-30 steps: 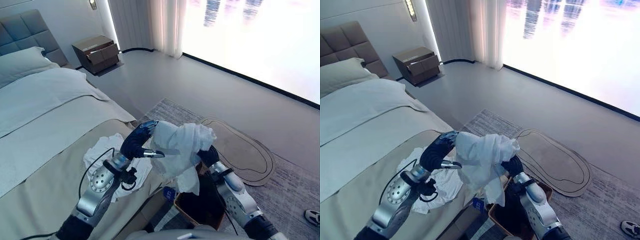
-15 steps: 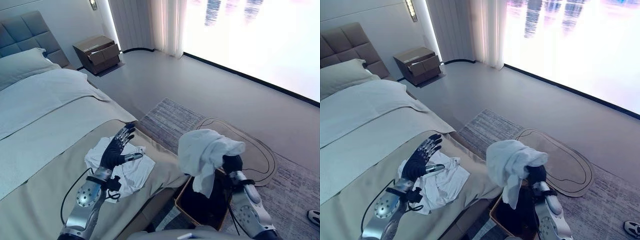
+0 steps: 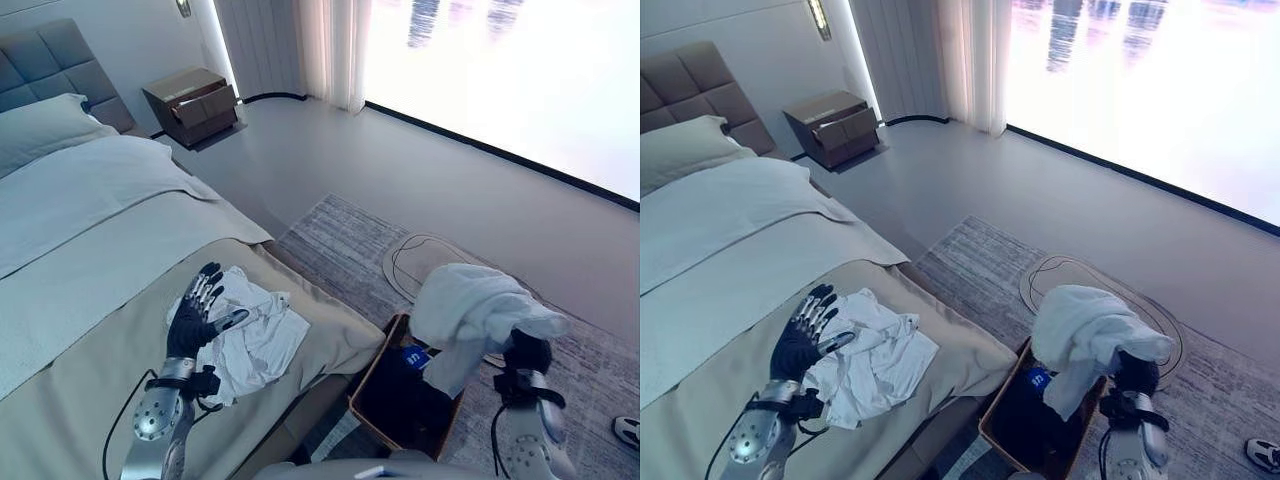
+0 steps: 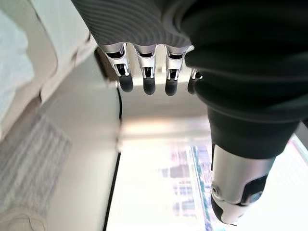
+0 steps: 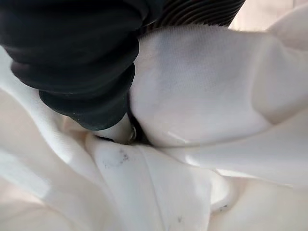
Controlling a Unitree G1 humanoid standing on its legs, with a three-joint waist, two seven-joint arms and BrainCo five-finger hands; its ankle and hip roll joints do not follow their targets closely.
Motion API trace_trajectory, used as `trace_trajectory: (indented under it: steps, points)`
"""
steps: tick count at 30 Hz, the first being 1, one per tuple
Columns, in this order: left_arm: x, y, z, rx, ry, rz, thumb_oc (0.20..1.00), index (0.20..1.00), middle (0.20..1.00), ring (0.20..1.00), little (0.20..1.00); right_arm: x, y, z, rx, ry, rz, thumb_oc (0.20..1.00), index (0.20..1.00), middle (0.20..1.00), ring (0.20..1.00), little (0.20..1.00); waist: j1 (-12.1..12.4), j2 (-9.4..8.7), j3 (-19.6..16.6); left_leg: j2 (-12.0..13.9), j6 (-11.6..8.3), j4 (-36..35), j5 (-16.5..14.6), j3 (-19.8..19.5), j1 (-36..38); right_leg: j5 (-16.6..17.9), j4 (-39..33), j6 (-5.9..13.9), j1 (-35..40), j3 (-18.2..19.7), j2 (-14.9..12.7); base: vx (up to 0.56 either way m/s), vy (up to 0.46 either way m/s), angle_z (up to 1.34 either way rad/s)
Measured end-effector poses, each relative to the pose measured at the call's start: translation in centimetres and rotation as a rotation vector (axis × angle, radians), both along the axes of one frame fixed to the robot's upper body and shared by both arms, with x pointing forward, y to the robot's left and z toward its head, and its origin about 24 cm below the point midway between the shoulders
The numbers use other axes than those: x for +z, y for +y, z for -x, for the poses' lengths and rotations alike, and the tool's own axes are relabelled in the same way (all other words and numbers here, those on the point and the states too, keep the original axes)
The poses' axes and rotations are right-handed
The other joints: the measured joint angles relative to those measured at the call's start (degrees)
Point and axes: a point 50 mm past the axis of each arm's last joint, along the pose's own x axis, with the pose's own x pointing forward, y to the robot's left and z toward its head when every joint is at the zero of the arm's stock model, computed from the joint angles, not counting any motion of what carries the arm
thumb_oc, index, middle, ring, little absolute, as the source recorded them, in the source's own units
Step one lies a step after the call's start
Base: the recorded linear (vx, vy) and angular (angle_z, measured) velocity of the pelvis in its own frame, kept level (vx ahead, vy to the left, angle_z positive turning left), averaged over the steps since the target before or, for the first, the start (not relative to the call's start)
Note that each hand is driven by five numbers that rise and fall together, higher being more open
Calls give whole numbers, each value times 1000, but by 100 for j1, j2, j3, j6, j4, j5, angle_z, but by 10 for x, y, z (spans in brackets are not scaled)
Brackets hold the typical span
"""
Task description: Pick up clothes into the bucket
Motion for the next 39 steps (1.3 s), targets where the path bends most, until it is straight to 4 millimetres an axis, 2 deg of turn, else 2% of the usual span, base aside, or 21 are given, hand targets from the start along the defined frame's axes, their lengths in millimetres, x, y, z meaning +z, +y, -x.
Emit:
trace_trajectory:
  steps: [2,4,6,9,14,18,20,22,24,26,31,37,39]
  points:
    - [-1,5,1,49,-3,8,1000,1000,1000,1000,1000,-2,-4,2,-32,22,9,200,200,200,200,200,-14,-41,126,-33,0,160,-1,-15,-175,-73,230,5,-201,2,-66,-206,7,6]
    - [7,10,-4,80,-44,-1,1000,1000,1000,1000,1000,-1,-9,-2,-58,27,38,200,200,200,200,200,-35,-125,422,-87,-4,580,-4,-55,-605,-163,639,11,-600,13,-173,-255,1,9]
    - [17,10,-12,86,-98,4,1000,1000,1000,1000,1000,1,-11,-13,-75,24,50,200,200,200,200,200,-61,-183,751,-129,-15,1038,-52,-111,-1072,-220,1041,-6,-1041,43,-279,-237,19,4]
    - [37,7,-21,71,-204,62,1000,1000,1000,1000,1000,11,-11,-41,-90,-4,73,200,200,200,200,200,-120,-171,1240,-110,-27,1791,-406,-100,-1869,-379,1723,-71,-1816,196,-327,-159,6,-9]
    - [63,5,-29,40,-314,53,1000,1000,1000,1000,1000,31,-13,-66,-83,-35,155,200,200,200,200,200,-96,-140,1542,-98,-35,2616,-593,-116,-3032,-481,2522,-178,-2968,334,-377,-129,7,-2]
    - [70,3,-34,40,-339,35,1000,1000,1000,1000,1000,35,-14,-74,-124,-42,155,200,200,200,200,200,-43,-110,1633,-74,-27,3086,-648,-153,-3828,-518,2968,-224,-3744,364,-399,-82,2,2]
    - [74,3,-35,44,-357,26,1000,1000,1000,1000,1000,39,-13,-82,-148,-49,156,200,200,200,200,200,18,-104,1628,-79,-111,3291,-722,-172,-4271,-525,3136,-229,-4200,378,-430,-13,-5,-3]
    - [75,2,-37,44,-355,26,1000,1000,1000,1000,1000,39,-10,-89,-155,-38,149,200,200,200,200,200,52,-102,1628,-85,-111,3427,-728,-169,-4538,-520,3325,-227,-4478,403,-455,-13,-9,0]
    - [73,-1,-38,43,-348,33,1000,1000,1000,1000,1000,34,-7,-95,-168,2,146,200,200,200,200,200,53,-104,1626,-84,-120,3477,-739,-173,-4588,-534,3366,-228,-4525,403,-471,1,-7,4]
    - [72,-5,-38,34,-349,37,1000,1000,1000,1000,1000,38,-9,-107,-185,24,172,200,200,200,200,200,108,-75,1569,-87,-124,3517,-742,-170,-4733,-533,3373,-228,-4670,412,-474,-43,3,-9]
    - [71,-12,-39,10,-342,40,1000,1000,1000,1000,1000,62,-16,-133,-212,22,250,200,200,200,200,200,222,-27,1523,-121,-123,3569,-742,-152,-5128,-531,3448,-227,-5083,447,-518,-15,-5,-1]
    - [70,-14,-39,-3,-331,30,1000,1000,1000,1000,1000,82,-26,-147,-254,10,298,200,200,200,200,200,355,-18,1517,-175,-118,3456,-738,-152,-5158,-528,3436,-232,-5130,423,-573,-9,-11,7]
    - [69,-18,-40,-23,-323,28,1000,1000,1000,1000,1000,90,-33,-152,-279,14,309,200,200,200,200,200,443,-5,1508,-175,-39,3431,-684,-157,-5160,-512,3440,-254,-5129,404,-574,-9,-15,3]
